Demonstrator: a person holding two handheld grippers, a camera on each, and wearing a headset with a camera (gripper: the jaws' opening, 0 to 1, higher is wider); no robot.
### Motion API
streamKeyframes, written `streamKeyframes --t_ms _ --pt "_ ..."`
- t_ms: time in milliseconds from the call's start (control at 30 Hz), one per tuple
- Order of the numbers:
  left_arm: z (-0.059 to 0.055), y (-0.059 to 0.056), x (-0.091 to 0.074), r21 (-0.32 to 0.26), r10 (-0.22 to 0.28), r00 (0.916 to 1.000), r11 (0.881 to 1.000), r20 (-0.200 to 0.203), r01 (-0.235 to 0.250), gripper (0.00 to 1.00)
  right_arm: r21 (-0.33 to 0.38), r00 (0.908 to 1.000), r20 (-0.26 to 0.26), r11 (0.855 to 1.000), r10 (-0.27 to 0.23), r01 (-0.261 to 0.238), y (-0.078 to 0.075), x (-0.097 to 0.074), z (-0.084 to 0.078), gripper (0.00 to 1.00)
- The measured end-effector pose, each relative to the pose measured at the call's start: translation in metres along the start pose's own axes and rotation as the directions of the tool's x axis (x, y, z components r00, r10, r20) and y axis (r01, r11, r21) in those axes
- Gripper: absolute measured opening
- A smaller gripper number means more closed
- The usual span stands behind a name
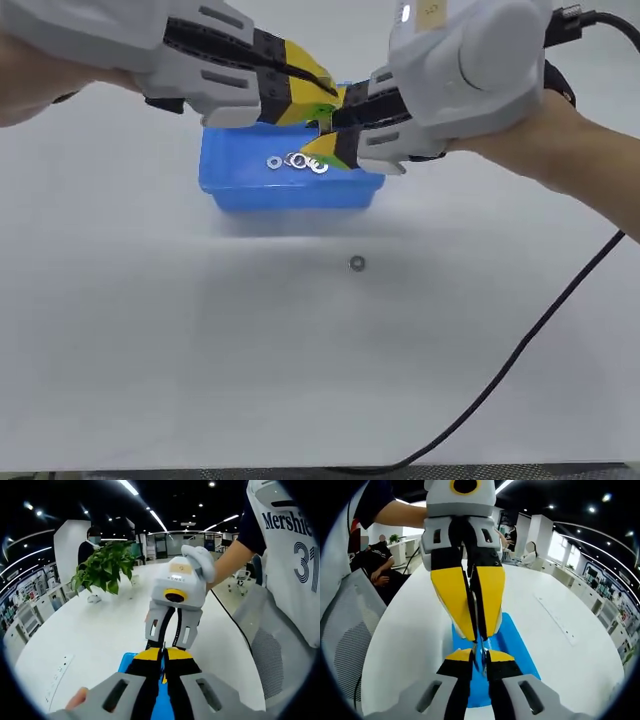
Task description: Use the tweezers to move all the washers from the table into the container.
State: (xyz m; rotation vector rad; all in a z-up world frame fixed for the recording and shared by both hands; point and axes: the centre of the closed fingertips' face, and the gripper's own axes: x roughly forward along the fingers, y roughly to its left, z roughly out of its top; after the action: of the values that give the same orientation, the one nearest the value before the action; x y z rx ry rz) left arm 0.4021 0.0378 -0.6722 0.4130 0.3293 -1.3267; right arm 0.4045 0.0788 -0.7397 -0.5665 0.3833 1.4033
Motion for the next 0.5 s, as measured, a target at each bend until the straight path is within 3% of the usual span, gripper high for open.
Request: streamKeyframes --t_ms 233,267,300,500 --pt "0.011 -0.002 -0.011 0.01 0.016 0.9995 1.0 0.026 -0.016 0.06 -0.03 0.9992 0.03 0.999 -0.025 0.026 0.005 -0.014 0.017 0.12" --pt "0.016 -0.013 -0.016 0.011 0.017 0.9994 1.0 0.029 -0.017 0.06 -0.031 0.9991 0.033 0.999 -0.027 0.028 0.006 -0.015 0.019 0.12" --pt "0.02 -0.017 -0.019 0.015 0.019 0.9993 1.0 0.033 -0.019 0.06 -0.035 0.9988 0.039 0.999 -0.03 0.031 0.008 -0.018 0.021 0.11" --pt "0.028 -0.034 -0.027 0.029 0.009 0.9994 1.0 0.033 -0.01 0.06 -0.053 0.9989 0.044 0.998 -0.017 0.019 0.022 -0.024 0.029 0.11"
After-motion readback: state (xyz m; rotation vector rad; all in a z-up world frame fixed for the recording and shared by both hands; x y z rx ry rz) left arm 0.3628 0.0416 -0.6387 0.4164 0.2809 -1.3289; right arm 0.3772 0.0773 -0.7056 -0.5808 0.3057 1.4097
